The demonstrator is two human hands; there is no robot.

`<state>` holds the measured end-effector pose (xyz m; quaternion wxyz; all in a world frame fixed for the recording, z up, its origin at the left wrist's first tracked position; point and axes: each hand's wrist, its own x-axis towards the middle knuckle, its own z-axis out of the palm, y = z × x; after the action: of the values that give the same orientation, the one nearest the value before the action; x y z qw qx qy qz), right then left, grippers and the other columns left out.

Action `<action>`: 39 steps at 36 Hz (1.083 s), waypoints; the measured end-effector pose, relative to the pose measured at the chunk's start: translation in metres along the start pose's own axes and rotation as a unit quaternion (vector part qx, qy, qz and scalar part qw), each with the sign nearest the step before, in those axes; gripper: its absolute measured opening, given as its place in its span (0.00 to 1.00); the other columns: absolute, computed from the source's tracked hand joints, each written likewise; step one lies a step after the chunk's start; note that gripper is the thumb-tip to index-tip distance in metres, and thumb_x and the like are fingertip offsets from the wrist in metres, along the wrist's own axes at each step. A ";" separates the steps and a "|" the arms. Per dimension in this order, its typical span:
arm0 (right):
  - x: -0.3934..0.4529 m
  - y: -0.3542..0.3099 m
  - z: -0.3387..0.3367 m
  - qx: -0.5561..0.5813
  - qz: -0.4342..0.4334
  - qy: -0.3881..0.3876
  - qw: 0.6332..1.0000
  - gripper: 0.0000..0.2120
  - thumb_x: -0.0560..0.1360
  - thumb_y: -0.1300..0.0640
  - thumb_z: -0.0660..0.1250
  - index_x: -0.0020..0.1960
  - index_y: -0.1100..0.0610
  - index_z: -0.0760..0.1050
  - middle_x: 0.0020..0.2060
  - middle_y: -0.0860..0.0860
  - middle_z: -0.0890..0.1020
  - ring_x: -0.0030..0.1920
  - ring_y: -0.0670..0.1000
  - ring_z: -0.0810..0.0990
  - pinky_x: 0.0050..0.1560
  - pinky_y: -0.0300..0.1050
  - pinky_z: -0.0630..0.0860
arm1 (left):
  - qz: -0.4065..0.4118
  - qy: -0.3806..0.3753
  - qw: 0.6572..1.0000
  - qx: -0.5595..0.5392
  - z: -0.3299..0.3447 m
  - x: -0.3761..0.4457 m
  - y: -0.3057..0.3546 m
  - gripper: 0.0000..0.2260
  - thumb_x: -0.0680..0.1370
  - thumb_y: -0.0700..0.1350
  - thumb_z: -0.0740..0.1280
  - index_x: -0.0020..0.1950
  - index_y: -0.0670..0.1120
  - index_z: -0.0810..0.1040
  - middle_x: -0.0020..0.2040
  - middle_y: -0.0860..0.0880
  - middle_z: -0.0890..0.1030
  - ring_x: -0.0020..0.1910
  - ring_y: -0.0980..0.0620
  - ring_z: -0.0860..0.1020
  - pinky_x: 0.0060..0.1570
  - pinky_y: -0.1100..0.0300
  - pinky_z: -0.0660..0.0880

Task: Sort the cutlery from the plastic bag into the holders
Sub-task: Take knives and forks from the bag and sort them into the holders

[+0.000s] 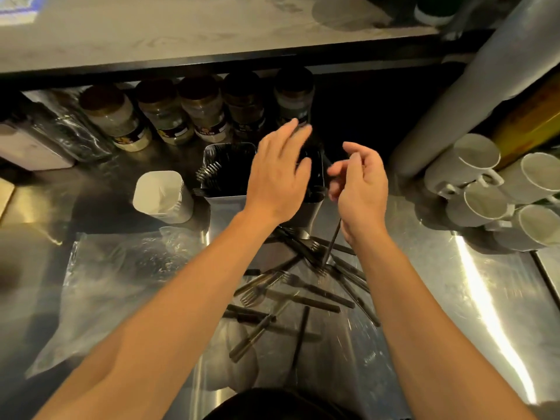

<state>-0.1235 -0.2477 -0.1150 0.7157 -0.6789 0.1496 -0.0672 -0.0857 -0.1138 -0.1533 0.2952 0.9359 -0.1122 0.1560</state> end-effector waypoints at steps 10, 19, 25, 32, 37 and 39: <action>-0.013 -0.020 0.035 0.192 0.059 -0.061 0.978 0.26 0.66 0.75 0.56 0.60 0.58 0.73 0.33 0.47 0.67 0.30 0.45 0.63 0.33 0.41 0.64 | 0.056 0.001 0.994 0.096 -0.026 -0.017 -0.038 0.22 0.80 0.44 0.63 0.74 0.42 0.70 0.78 0.43 0.64 0.77 0.43 0.62 0.77 0.51 0.56; -0.002 -0.031 0.089 0.113 0.002 -0.004 0.994 0.25 0.72 0.78 0.54 0.52 0.51 0.75 0.34 0.45 0.67 0.32 0.42 0.67 0.50 0.39 0.74 | -0.064 -0.038 0.991 0.113 -0.061 0.002 -0.100 0.21 0.78 0.36 0.67 0.71 0.42 0.74 0.57 0.43 0.82 0.57 0.41 0.77 0.57 0.46 0.72; 0.008 -0.024 0.107 0.016 -0.089 0.007 0.996 0.23 0.71 0.75 0.57 0.48 0.48 0.75 0.51 0.57 0.77 0.48 0.46 0.78 0.50 0.35 0.74 | 0.009 -0.020 0.983 0.183 -0.080 0.022 -0.107 0.06 0.79 0.45 0.69 0.52 0.45 0.76 0.50 0.45 0.77 0.50 0.43 0.74 0.47 0.48 0.71; 0.016 0.011 0.120 -0.164 -0.275 -0.041 0.946 0.15 0.72 0.74 0.63 0.47 0.56 0.79 0.48 0.54 0.77 0.46 0.47 0.77 0.50 0.39 0.75 | -0.094 -0.095 0.990 0.037 -0.070 0.010 -0.120 0.13 0.83 0.51 0.60 0.66 0.49 0.74 0.66 0.46 0.76 0.67 0.44 0.69 0.64 0.45 0.70; 0.020 0.051 0.132 -0.402 -0.225 -0.206 0.863 0.15 0.77 0.64 0.65 0.58 0.52 0.84 0.52 0.51 0.84 0.56 0.52 0.76 0.60 0.45 0.73 | -0.113 -0.172 0.979 0.009 -0.058 -0.010 -0.121 0.24 0.83 0.44 0.59 0.79 0.53 0.60 0.81 0.52 0.57 0.80 0.51 0.50 0.76 0.51 0.55; 0.019 0.047 0.131 -0.405 -0.256 -0.203 0.854 0.16 0.76 0.64 0.66 0.61 0.54 0.82 0.54 0.52 0.84 0.58 0.53 0.75 0.61 0.41 0.69 | -0.107 -0.171 0.979 0.006 -0.065 -0.008 -0.120 0.23 0.83 0.44 0.59 0.78 0.53 0.62 0.81 0.52 0.59 0.80 0.49 0.52 0.77 0.49 0.56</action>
<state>-0.0703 -0.1260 -0.1601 0.3496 -0.9214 -0.1641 -0.0429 -0.0714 0.0216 -0.1682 0.2812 0.9571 -0.0589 -0.0381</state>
